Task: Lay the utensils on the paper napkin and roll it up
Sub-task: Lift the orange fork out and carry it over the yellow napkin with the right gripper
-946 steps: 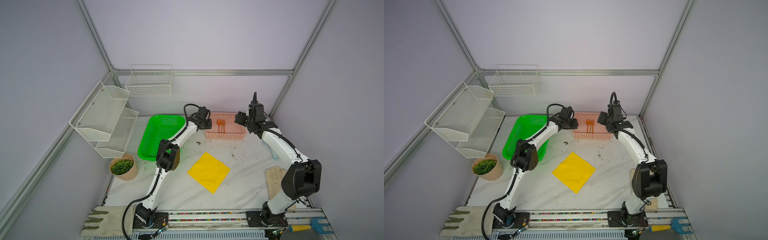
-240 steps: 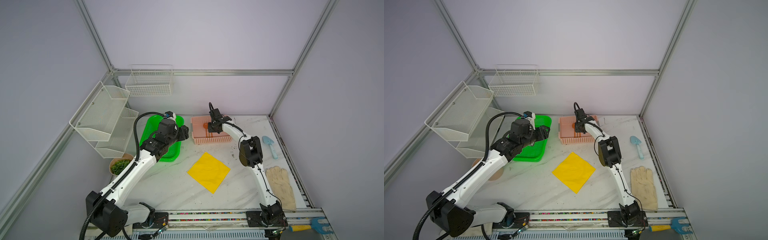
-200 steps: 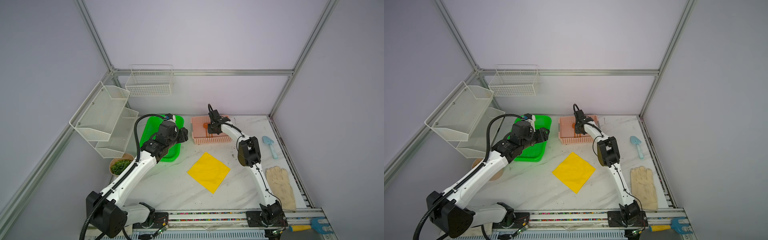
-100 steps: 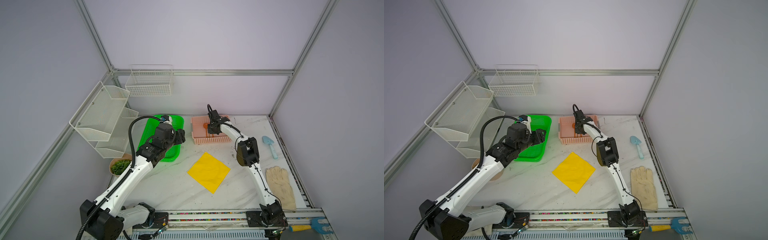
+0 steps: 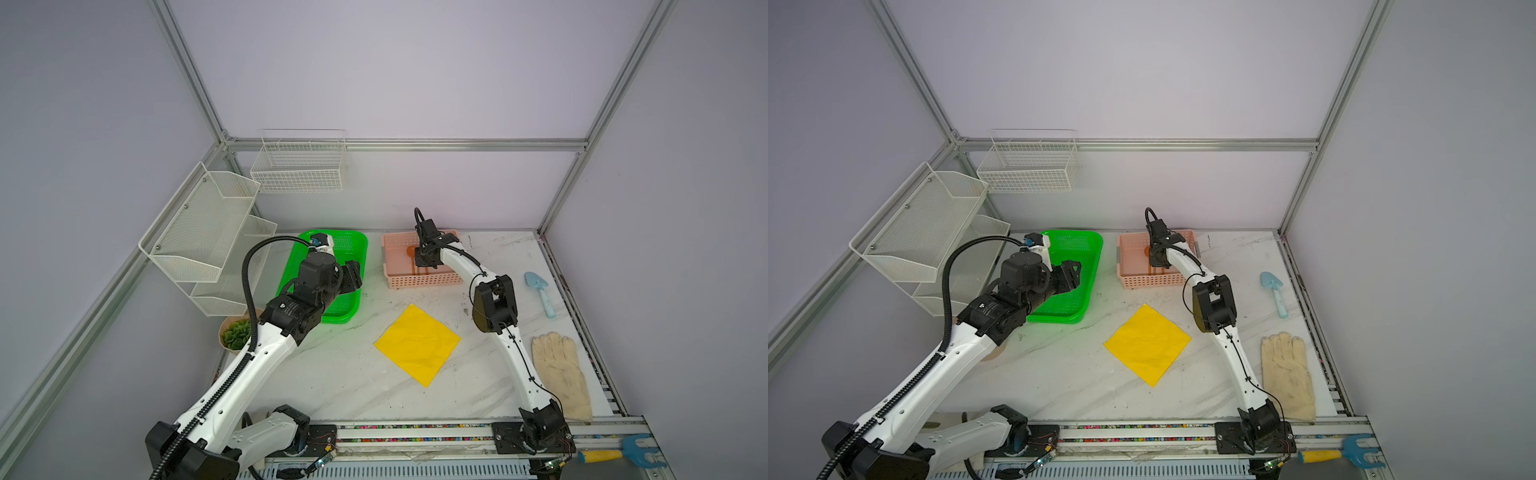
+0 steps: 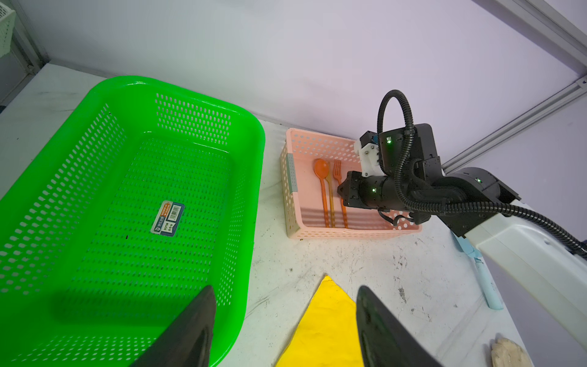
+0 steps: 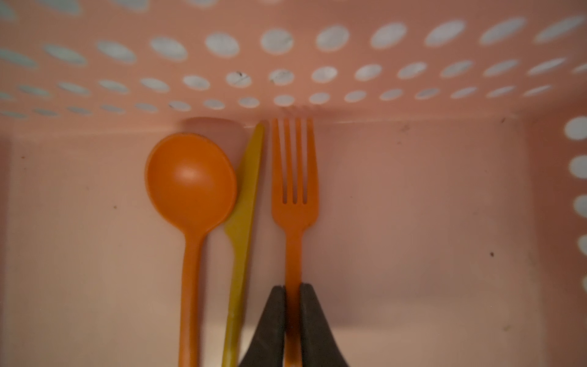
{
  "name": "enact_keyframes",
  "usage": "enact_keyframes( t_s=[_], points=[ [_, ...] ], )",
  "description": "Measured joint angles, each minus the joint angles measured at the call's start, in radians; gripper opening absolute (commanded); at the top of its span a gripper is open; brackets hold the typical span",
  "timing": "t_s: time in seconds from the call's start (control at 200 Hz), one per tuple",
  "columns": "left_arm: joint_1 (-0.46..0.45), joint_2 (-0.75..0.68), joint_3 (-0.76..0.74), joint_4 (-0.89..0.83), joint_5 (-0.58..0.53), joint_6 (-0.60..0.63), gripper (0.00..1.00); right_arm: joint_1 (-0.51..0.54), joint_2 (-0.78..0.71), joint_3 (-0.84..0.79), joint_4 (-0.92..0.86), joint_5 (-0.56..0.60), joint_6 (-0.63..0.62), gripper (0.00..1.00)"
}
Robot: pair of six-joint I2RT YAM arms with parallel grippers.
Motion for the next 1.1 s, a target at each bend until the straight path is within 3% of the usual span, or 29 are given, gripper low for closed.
enact_keyframes(
  t_s=[0.27,0.58,1.1],
  points=[
    [0.001,-0.026,-0.003,-0.002,-0.014,-0.001,0.68,0.003,-0.105,0.000,-0.004,0.018,0.002,0.14],
    [0.001,-0.063,-0.010,-0.005,-0.023,-0.001,0.68,0.027,-0.415,-0.113,0.021,0.035,0.008,0.14],
    [0.001,-0.157,-0.140,-0.021,-0.014,-0.026,0.68,0.264,-1.003,-1.007,0.178,0.065,0.134,0.14]
  ],
)
